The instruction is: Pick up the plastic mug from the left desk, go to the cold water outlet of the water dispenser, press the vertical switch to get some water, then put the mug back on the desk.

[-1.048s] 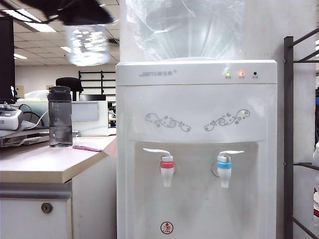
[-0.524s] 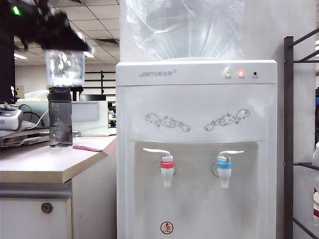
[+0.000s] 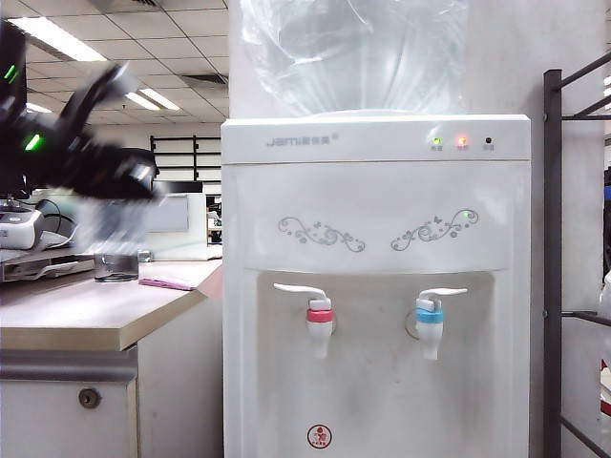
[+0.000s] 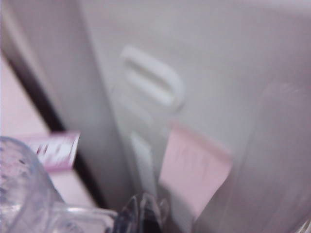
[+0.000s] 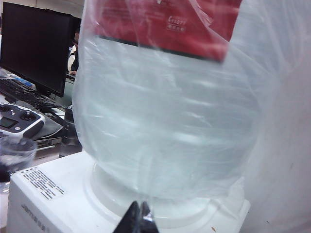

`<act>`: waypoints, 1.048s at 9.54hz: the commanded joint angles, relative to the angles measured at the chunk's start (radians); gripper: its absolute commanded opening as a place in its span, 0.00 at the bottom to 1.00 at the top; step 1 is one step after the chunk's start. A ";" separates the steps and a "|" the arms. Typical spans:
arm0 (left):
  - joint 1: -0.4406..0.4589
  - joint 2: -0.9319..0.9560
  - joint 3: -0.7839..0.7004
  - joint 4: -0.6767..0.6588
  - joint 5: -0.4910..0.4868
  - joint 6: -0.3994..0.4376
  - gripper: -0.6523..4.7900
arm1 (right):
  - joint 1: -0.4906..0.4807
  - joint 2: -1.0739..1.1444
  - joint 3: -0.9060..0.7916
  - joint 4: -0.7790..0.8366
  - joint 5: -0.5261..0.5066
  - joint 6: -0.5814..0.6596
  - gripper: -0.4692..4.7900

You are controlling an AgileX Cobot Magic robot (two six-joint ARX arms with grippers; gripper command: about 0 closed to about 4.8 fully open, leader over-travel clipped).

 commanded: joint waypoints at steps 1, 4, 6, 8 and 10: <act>0.121 0.133 -0.041 0.309 0.041 -0.074 0.11 | 0.000 -0.004 0.004 0.007 -0.002 0.005 0.09; 0.119 0.308 -0.041 0.486 0.048 -0.101 0.11 | 0.000 -0.004 0.004 -0.020 -0.002 0.005 0.09; 0.118 0.345 -0.040 0.507 0.049 -0.100 0.11 | 0.000 -0.004 0.004 -0.020 -0.003 0.005 0.09; 0.114 0.361 -0.040 0.520 0.051 -0.100 0.11 | 0.000 -0.004 0.004 -0.020 -0.006 0.005 0.09; 0.114 0.361 -0.040 0.515 0.051 -0.100 0.11 | 0.000 -0.004 0.004 -0.020 -0.006 0.005 0.09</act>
